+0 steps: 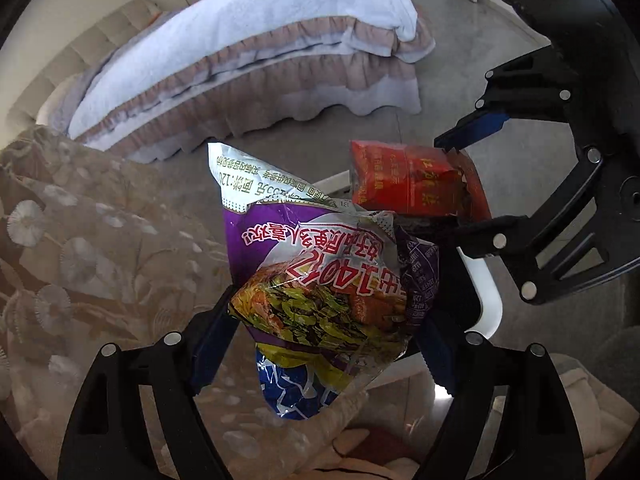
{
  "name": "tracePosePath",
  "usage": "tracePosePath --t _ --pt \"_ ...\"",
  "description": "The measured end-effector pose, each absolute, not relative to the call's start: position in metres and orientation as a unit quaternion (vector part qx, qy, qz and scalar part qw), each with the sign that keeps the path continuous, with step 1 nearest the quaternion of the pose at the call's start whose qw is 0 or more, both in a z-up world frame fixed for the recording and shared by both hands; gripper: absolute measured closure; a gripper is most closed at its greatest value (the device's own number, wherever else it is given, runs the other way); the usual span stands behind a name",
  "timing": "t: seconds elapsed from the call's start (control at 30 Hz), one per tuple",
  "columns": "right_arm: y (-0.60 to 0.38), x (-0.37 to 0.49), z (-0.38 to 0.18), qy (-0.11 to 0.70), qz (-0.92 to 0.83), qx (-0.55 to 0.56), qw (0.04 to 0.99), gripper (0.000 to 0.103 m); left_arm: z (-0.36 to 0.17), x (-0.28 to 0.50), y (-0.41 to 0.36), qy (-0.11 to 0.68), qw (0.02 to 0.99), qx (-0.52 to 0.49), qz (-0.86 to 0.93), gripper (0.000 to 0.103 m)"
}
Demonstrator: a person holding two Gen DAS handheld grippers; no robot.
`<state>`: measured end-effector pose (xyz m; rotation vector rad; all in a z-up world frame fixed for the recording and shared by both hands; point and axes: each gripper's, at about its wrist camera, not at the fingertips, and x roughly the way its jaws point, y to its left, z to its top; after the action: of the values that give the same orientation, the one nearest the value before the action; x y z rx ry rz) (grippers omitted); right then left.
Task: Collect trash
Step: 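Carry both items over the white bin and open both tools to drop them, then move both open tools back over the table pile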
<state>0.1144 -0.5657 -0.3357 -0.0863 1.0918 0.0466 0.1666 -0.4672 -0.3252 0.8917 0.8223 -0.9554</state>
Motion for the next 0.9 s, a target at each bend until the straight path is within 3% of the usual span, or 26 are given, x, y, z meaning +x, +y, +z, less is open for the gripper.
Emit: tracePosePath --t 0.03,0.47,0.9 --pt "-0.567 0.113 -0.337 0.516 0.024 -0.041 0.855 0.003 -0.331 0.165 -0.471 0.385 0.706 0.405 -0.435 0.004" --pt "-0.574 0.103 -0.328 0.511 0.002 -0.042 0.858 0.004 -0.325 0.159 -0.47 0.386 0.699 0.386 -0.463 0.004" --pt "-0.569 0.075 -0.24 0.418 -0.04 -0.035 0.907 0.004 -0.241 0.137 -0.44 0.318 0.762 0.334 -0.454 0.004"
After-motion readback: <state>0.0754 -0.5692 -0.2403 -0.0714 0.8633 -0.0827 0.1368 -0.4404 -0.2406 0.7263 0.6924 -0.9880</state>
